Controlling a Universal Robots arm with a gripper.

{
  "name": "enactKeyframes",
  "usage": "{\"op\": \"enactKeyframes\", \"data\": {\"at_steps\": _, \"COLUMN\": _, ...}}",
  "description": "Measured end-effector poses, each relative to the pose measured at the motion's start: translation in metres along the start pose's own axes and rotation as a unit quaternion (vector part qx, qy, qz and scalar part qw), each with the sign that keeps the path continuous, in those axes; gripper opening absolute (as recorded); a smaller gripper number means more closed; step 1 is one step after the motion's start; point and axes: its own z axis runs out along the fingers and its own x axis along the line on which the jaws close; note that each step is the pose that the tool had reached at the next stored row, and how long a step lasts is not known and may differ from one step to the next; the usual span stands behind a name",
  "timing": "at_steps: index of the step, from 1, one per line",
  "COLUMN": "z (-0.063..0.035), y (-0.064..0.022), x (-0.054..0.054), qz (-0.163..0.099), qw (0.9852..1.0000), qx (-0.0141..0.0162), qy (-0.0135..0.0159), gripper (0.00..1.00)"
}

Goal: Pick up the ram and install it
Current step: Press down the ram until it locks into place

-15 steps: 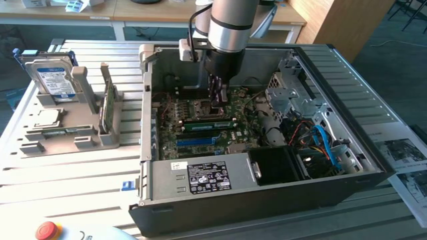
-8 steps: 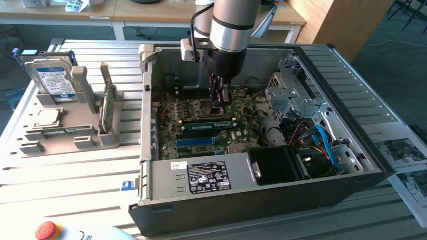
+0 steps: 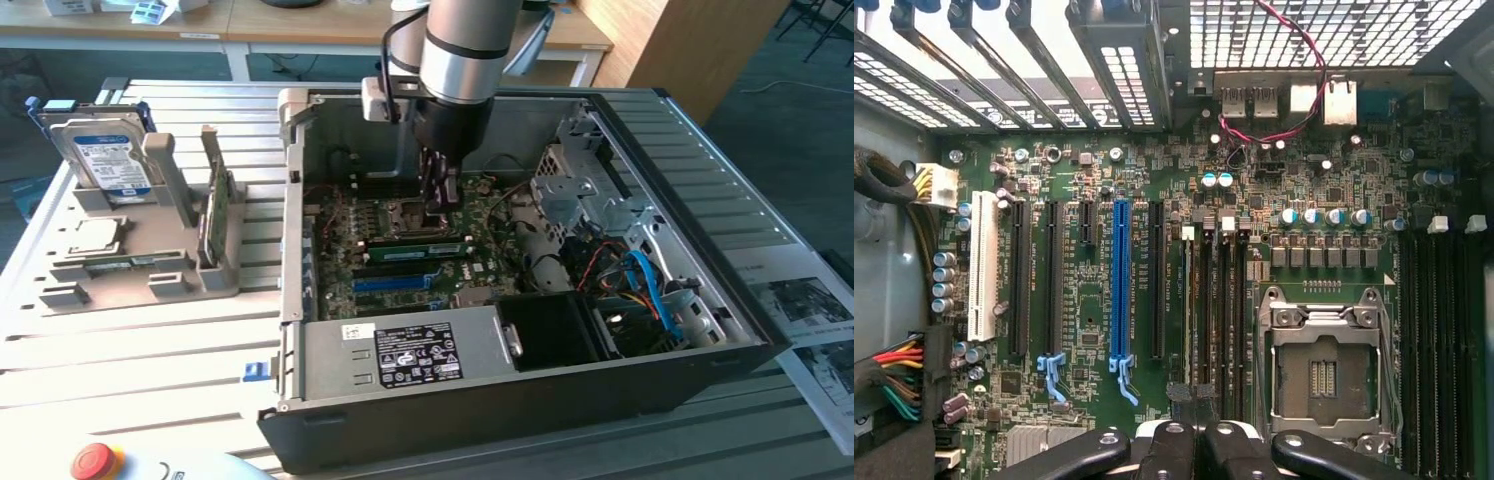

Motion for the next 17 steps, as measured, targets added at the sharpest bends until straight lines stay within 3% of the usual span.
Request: {"op": "enactKeyframes", "data": {"at_steps": 17, "z": -0.0138, "y": 0.0006, "x": 0.001, "qz": 0.0, "qw": 1.0, "qx": -0.0044, "qy": 0.0, "gripper": 0.1}}
